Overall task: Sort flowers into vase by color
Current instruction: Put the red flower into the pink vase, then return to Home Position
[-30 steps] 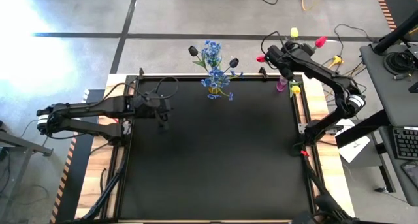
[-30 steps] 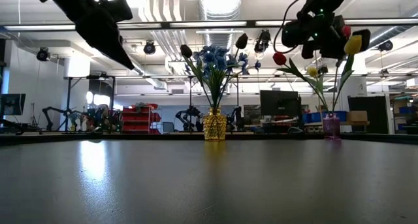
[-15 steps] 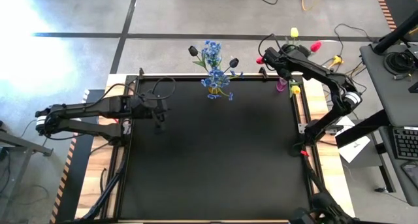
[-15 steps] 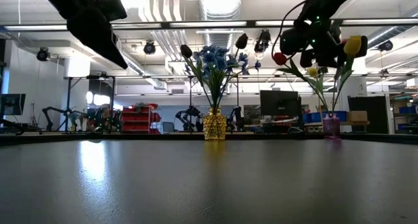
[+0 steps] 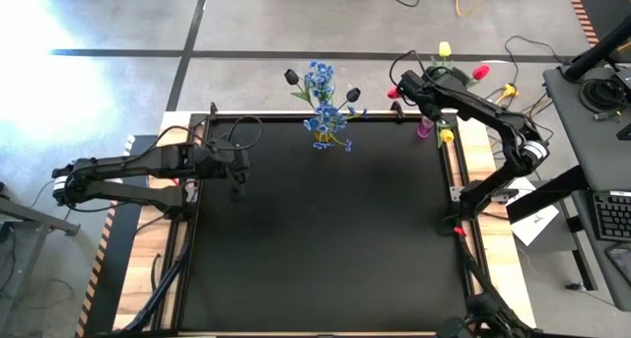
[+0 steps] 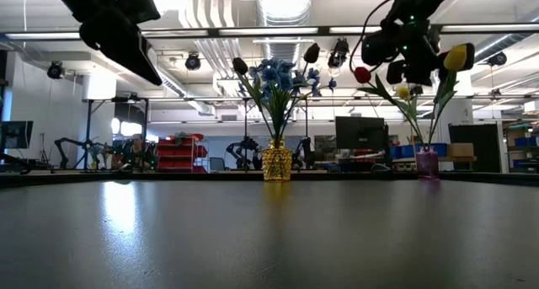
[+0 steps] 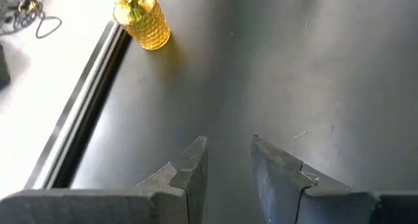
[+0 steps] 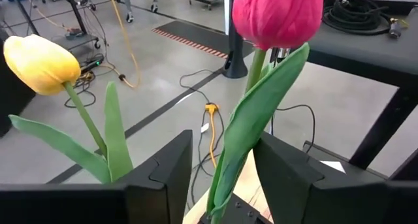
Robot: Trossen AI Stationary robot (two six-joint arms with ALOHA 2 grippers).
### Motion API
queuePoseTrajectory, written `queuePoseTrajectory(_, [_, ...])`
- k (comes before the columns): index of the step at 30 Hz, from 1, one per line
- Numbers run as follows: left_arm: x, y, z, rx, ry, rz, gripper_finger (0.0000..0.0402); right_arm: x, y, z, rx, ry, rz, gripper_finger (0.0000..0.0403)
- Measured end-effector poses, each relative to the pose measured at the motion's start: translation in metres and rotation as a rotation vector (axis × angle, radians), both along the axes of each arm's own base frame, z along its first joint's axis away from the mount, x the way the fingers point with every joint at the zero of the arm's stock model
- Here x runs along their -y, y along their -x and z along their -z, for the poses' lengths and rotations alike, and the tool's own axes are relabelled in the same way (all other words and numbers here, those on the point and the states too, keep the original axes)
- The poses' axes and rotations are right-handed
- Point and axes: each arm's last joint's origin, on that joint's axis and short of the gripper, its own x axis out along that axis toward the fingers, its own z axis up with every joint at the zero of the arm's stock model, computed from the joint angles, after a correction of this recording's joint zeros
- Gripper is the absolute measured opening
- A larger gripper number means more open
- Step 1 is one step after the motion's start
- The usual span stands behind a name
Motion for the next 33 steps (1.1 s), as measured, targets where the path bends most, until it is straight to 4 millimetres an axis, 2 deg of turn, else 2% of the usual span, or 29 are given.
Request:
queuePoseTrajectory(7, [0.001, 0.007, -0.011, 0.000, -0.036, 0.035, 0.0100, -0.001, -0.002, -0.004, 0.016, -0.020, -0.017, 0.0187])
queuePoseTrajectory(17, [0.002, 0.011, -0.022, 0.042, -0.044, 0.034, 0.0100, -0.007, 0.000, -0.024, 0.104, -0.097, -0.065, 0.0234])
queuePoseTrajectory(27, [0.004, 0.018, -0.027, 0.091, 0.002, 0.021, 0.0100, -0.037, -0.007, -0.037, 0.184, -0.078, -0.131, 0.0251])
queuePoseTrajectory(33, [0.008, 0.030, -0.033, 0.167, 0.069, 0.036, 0.0100, -0.061, -0.020, -0.046, 0.210, -0.013, -0.228, 0.0252])
